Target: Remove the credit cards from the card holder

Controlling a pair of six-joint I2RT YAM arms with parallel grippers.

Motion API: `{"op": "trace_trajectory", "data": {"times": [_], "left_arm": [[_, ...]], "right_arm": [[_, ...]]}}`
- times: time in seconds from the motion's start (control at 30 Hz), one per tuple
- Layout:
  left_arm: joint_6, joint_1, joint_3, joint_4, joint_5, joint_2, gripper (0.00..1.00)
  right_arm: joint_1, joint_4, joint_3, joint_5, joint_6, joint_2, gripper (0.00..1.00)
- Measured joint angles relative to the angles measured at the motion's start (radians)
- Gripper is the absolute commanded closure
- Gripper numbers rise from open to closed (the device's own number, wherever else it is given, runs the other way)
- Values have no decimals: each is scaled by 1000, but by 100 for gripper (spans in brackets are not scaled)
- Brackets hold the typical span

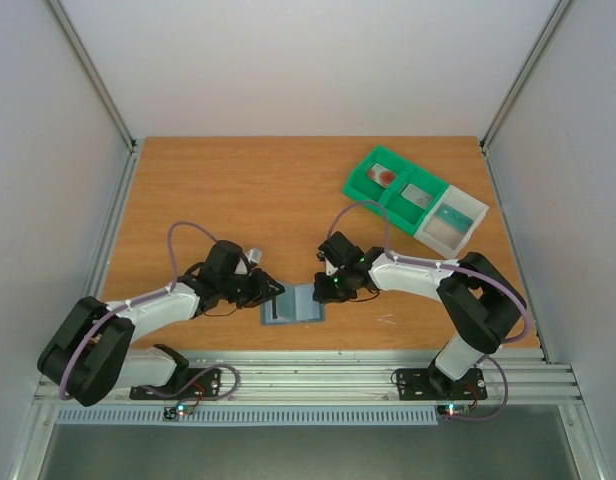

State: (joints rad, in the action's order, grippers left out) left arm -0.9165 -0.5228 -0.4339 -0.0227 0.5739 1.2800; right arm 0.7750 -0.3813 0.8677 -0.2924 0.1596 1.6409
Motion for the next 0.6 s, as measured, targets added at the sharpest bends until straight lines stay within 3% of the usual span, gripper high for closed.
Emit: {"op": "trace_trajectory", "data": {"times": [0.33, 0.6], "left_arm": [[-37, -29, -13, -60, 42, 57, 72], [-90, -85, -24, -173, 71, 127, 68]], "right_arm": [[0, 80, -57, -81, 64, -3, 82], [0, 55, -103, 4, 76, -103, 76]]}}
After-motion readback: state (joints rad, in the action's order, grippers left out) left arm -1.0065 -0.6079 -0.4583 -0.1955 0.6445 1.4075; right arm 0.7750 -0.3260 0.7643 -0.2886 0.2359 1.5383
